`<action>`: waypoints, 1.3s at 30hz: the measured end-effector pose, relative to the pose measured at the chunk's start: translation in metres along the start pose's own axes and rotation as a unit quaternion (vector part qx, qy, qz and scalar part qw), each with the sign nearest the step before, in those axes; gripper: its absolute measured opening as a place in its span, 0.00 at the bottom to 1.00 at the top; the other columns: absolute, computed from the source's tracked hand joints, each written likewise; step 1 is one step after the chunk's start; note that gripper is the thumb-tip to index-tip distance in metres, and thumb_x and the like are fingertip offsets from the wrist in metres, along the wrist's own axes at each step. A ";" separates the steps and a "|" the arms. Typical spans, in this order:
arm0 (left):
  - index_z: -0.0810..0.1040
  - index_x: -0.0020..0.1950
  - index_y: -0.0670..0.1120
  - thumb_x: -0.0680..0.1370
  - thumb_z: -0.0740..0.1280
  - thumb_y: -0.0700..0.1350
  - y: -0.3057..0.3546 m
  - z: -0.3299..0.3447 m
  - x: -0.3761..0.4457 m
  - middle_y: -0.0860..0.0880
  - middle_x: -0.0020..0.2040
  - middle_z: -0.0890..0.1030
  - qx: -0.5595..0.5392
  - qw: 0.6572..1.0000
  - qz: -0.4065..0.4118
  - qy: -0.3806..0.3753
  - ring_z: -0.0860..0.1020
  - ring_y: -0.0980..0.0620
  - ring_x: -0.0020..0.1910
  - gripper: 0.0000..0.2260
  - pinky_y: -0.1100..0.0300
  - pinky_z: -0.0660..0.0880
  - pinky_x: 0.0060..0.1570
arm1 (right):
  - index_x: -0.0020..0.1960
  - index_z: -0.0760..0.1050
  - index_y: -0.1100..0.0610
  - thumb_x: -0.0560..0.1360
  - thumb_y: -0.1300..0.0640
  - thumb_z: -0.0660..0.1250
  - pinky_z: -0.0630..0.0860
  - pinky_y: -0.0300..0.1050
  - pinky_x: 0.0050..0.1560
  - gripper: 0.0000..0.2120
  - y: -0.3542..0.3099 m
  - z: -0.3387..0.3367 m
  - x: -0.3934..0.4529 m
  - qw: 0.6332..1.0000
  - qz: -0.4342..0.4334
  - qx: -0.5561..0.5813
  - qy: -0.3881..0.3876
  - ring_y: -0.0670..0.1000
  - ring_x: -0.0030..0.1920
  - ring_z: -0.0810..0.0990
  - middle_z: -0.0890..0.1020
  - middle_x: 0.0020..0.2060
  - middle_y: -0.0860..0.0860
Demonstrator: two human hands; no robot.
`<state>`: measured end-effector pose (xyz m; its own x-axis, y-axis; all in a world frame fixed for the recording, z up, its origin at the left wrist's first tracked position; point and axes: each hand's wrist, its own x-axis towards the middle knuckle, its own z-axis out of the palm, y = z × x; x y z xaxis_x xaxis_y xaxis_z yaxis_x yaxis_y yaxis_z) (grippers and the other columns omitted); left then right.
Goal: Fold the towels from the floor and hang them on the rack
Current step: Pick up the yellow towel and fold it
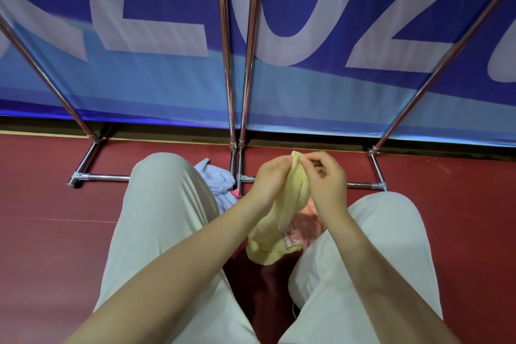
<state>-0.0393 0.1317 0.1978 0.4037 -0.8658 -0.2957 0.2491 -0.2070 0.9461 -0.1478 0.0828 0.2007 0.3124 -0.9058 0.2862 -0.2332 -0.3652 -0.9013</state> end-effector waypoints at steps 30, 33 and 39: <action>0.78 0.45 0.39 0.82 0.60 0.44 0.008 -0.053 0.007 0.47 0.40 0.79 0.191 0.959 0.145 0.153 0.74 0.52 0.42 0.12 0.53 0.71 0.48 | 0.50 0.78 0.56 0.77 0.51 0.66 0.70 0.46 0.44 0.09 0.018 -0.004 -0.006 0.958 -0.029 -0.234 -0.166 0.48 0.42 0.77 0.80 0.40 0.47; 0.78 0.46 0.42 0.82 0.59 0.44 0.007 -0.054 0.005 0.52 0.39 0.78 0.183 0.962 0.148 0.136 0.74 0.54 0.42 0.11 0.55 0.71 0.48 | 0.59 0.76 0.52 0.77 0.51 0.66 0.75 0.49 0.51 0.12 0.013 -0.007 -0.007 0.962 -0.032 -0.242 -0.123 0.52 0.52 0.79 0.83 0.51 0.47; 0.76 0.45 0.59 0.82 0.60 0.46 -0.003 -0.044 -0.006 0.62 0.41 0.80 0.226 0.954 0.189 0.056 0.76 0.63 0.44 0.10 0.60 0.71 0.50 | 0.55 0.78 0.54 0.75 0.52 0.68 0.70 0.46 0.45 0.11 0.027 -0.005 -0.003 0.944 0.040 -0.293 -0.146 0.54 0.50 0.78 0.78 0.48 0.49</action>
<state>-0.0042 0.1578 0.1911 0.4868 -0.8689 0.0902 -0.3287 -0.0866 0.9404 -0.1596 0.0744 0.1772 0.4926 -0.8690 0.0461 -0.7096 -0.4318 -0.5568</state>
